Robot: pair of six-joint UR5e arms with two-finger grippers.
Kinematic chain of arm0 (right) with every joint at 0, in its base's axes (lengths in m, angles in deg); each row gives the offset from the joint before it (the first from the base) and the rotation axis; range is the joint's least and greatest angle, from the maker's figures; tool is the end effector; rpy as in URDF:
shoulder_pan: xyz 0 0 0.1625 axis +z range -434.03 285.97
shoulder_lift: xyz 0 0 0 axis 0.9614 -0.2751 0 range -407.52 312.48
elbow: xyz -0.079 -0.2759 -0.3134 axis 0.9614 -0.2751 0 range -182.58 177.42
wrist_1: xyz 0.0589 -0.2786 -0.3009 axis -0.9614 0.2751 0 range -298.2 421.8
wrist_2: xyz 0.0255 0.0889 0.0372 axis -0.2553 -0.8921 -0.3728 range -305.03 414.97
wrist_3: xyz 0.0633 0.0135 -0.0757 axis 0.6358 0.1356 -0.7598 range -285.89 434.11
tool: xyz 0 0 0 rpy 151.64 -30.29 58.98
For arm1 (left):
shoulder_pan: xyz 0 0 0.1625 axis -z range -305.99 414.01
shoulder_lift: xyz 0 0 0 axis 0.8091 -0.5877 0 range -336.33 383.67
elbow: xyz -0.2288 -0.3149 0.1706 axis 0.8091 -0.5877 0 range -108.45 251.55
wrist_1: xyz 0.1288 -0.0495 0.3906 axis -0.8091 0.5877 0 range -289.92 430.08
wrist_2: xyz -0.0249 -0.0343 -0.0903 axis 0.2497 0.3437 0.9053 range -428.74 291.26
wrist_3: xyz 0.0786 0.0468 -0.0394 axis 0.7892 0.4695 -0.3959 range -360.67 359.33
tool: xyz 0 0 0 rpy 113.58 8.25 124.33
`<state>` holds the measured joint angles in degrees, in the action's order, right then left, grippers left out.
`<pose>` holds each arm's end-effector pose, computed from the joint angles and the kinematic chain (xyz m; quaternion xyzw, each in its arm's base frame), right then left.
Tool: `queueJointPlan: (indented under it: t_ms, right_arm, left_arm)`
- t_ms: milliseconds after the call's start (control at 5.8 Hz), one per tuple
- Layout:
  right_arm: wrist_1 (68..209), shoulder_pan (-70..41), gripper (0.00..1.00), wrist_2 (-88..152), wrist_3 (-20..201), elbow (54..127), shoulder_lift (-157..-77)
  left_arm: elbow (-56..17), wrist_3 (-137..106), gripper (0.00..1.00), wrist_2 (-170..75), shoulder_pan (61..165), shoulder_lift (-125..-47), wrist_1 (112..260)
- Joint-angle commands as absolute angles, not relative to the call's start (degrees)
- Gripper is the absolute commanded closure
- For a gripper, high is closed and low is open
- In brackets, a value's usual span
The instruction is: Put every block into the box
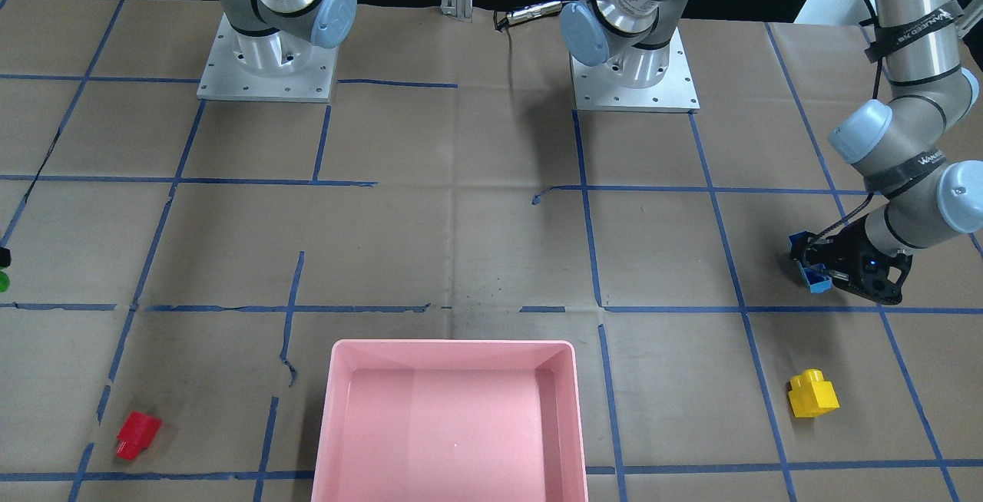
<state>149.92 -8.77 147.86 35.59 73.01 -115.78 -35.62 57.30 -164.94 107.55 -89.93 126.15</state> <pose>-0.1467 -0.6249 0.3931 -0.1216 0.9890 0.0814 0.0207 0.2309 -0.5187 0.1857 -0.1891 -0.9787 -0.0801 0.0070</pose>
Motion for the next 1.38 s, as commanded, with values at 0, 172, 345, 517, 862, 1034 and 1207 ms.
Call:
queueJointPlan:
  t_ms: [0,172,345,517,862,1034,1207]
  right_arm:
    - [147.1,2.2,0.72,145.6,53.5,69.7,-116.0]
    - [147.0,8.0,0.72,144.5,63.8,68.3,-116.9]
    - [146.5,13.5,0.72,143.5,73.6,67.6,-117.0]
    - [146.5,17.5,0.72,143.0,80.5,67.4,-117.0]
    - [146.4,18.6,0.72,143.0,81.9,67.6,-116.9]
    - [146.4,18.6,0.72,143.0,81.9,67.6,-116.9]
    - [146.3,18.6,0.72,143.0,81.9,67.6,-116.8]
  left_arm:
    - [-32.6,51.6,1.0,-162.7,111.8,-87.1,133.8]
    - [-32.4,50.2,1.0,-162.5,113.7,-85.9,134.0]
    - [-32.3,47.6,1.0,-158.9,114.6,-84.6,136.2]
    - [-29.2,40.5,1.0,-158.4,118.6,-83.0,139.9]
    - [-20.2,27.5,1.0,-158.2,126.0,-83.7,148.5]
    - [-17.5,19.1,1.0,-154.8,129.9,-84.0,149.2]
    - [-15.1,12.8,1.0,-150.3,131.3,-84.8,149.3]
